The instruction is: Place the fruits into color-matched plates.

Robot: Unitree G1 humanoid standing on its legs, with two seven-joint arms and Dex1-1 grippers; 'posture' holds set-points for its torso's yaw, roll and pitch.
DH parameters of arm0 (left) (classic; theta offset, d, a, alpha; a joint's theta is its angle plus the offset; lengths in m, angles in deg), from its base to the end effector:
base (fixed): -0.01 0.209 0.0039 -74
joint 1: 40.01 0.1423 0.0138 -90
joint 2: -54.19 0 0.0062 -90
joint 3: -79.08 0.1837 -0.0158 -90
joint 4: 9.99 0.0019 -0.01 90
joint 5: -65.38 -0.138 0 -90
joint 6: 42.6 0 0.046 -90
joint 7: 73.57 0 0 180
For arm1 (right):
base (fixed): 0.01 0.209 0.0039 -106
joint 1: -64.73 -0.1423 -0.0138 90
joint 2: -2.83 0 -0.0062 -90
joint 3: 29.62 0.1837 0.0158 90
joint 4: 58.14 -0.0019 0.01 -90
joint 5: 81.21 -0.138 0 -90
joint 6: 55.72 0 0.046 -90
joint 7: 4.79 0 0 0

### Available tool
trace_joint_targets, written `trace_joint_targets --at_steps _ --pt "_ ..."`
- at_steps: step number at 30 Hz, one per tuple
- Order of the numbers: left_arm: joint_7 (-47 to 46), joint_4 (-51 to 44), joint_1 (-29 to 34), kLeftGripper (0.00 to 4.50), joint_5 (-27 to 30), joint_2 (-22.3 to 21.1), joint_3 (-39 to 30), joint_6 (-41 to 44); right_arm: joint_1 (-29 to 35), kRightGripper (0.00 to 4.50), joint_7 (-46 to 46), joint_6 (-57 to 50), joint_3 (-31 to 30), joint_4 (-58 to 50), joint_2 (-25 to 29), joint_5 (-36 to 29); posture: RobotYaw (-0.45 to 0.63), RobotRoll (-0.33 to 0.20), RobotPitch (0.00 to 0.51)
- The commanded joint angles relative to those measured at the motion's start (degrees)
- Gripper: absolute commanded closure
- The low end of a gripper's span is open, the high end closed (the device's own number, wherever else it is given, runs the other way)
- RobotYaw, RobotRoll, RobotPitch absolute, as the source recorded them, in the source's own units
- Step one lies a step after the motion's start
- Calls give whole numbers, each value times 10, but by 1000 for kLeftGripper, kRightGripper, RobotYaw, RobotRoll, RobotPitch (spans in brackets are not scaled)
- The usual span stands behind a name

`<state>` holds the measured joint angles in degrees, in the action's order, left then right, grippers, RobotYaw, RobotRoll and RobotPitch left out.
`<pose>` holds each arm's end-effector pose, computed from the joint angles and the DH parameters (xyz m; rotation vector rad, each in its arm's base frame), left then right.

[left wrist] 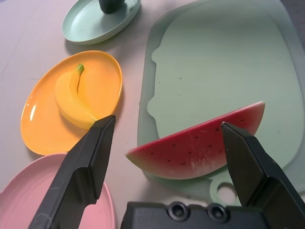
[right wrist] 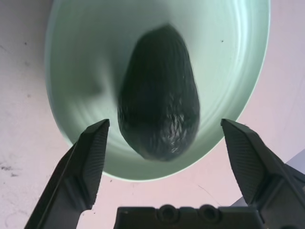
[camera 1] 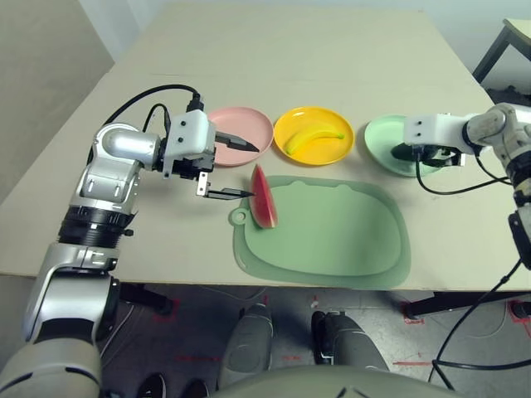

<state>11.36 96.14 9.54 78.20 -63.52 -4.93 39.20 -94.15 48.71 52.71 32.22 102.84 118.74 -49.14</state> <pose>0.2977 0.2484 0.2271 0.8413 -0.0507 -1.4027 0.3524 -0.2729 0.2201 -1.3723 0.6120 0.7468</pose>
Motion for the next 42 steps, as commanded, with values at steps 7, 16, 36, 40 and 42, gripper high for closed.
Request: trace_joint_targets --at_steps 7,16,36,40,42 --pt "49 58 -65 0 -29 3 28 -124 -16 23 135 -36 53 -115 9 -76 209 0 109" --pt "76 134 -156 0 -17 -9 148 -263 238 23 301 -630 203 -745 13 -401 165 0 119" --pt "76 232 -245 0 30 -18 301 -368 743 23 18 -491 378 -1073 -247 -567 156 0 124" --pt "76 253 -257 0 21 0 313 -384 802 23 44 -312 347 -1016 -246 -529 151 0 119" --pt "76 263 -263 0 18 11 320 -389 810 23 53 -238 343 -993 -245 -525 147 0 117"
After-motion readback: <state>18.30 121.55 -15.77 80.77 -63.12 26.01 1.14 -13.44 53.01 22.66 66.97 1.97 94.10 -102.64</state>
